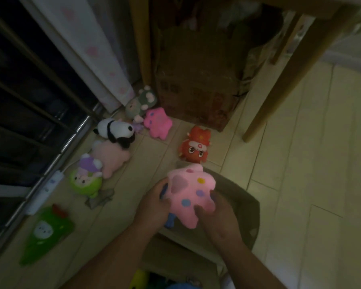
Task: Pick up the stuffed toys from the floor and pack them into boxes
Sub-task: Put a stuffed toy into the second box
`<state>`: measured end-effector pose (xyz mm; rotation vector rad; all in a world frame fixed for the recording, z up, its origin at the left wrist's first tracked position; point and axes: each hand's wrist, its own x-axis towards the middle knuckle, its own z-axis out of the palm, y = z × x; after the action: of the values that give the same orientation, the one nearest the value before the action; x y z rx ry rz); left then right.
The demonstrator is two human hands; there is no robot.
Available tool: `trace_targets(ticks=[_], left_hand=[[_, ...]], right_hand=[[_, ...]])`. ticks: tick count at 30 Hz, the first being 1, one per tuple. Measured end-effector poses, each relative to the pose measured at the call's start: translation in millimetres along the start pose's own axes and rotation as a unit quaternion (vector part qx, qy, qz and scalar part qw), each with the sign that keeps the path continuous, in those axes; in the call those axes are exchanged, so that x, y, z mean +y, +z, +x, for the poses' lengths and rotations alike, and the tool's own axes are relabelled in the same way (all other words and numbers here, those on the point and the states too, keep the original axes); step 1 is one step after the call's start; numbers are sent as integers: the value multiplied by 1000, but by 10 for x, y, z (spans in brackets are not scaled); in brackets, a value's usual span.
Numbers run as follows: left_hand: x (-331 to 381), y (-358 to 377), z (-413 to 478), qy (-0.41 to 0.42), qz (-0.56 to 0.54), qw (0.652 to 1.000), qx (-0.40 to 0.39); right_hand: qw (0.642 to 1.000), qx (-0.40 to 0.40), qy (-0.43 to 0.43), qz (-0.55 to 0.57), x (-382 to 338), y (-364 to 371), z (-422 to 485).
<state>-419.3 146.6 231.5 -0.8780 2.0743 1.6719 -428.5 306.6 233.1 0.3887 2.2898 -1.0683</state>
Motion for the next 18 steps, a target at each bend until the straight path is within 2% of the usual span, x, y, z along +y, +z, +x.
trace_targets(ticks=[4, 10, 18], left_hand=[[-23, -176, -112, 44, -2, 999, 15], [-150, -523, -358, 46, 32, 998, 23], [-34, -689, -458, 45, 23, 997, 53]], right_hand=[[1000, 24, 1, -6, 106, 37, -75], [999, 25, -8, -19, -141, 160, -332], [997, 29, -73, -12, -615, 45, -379]])
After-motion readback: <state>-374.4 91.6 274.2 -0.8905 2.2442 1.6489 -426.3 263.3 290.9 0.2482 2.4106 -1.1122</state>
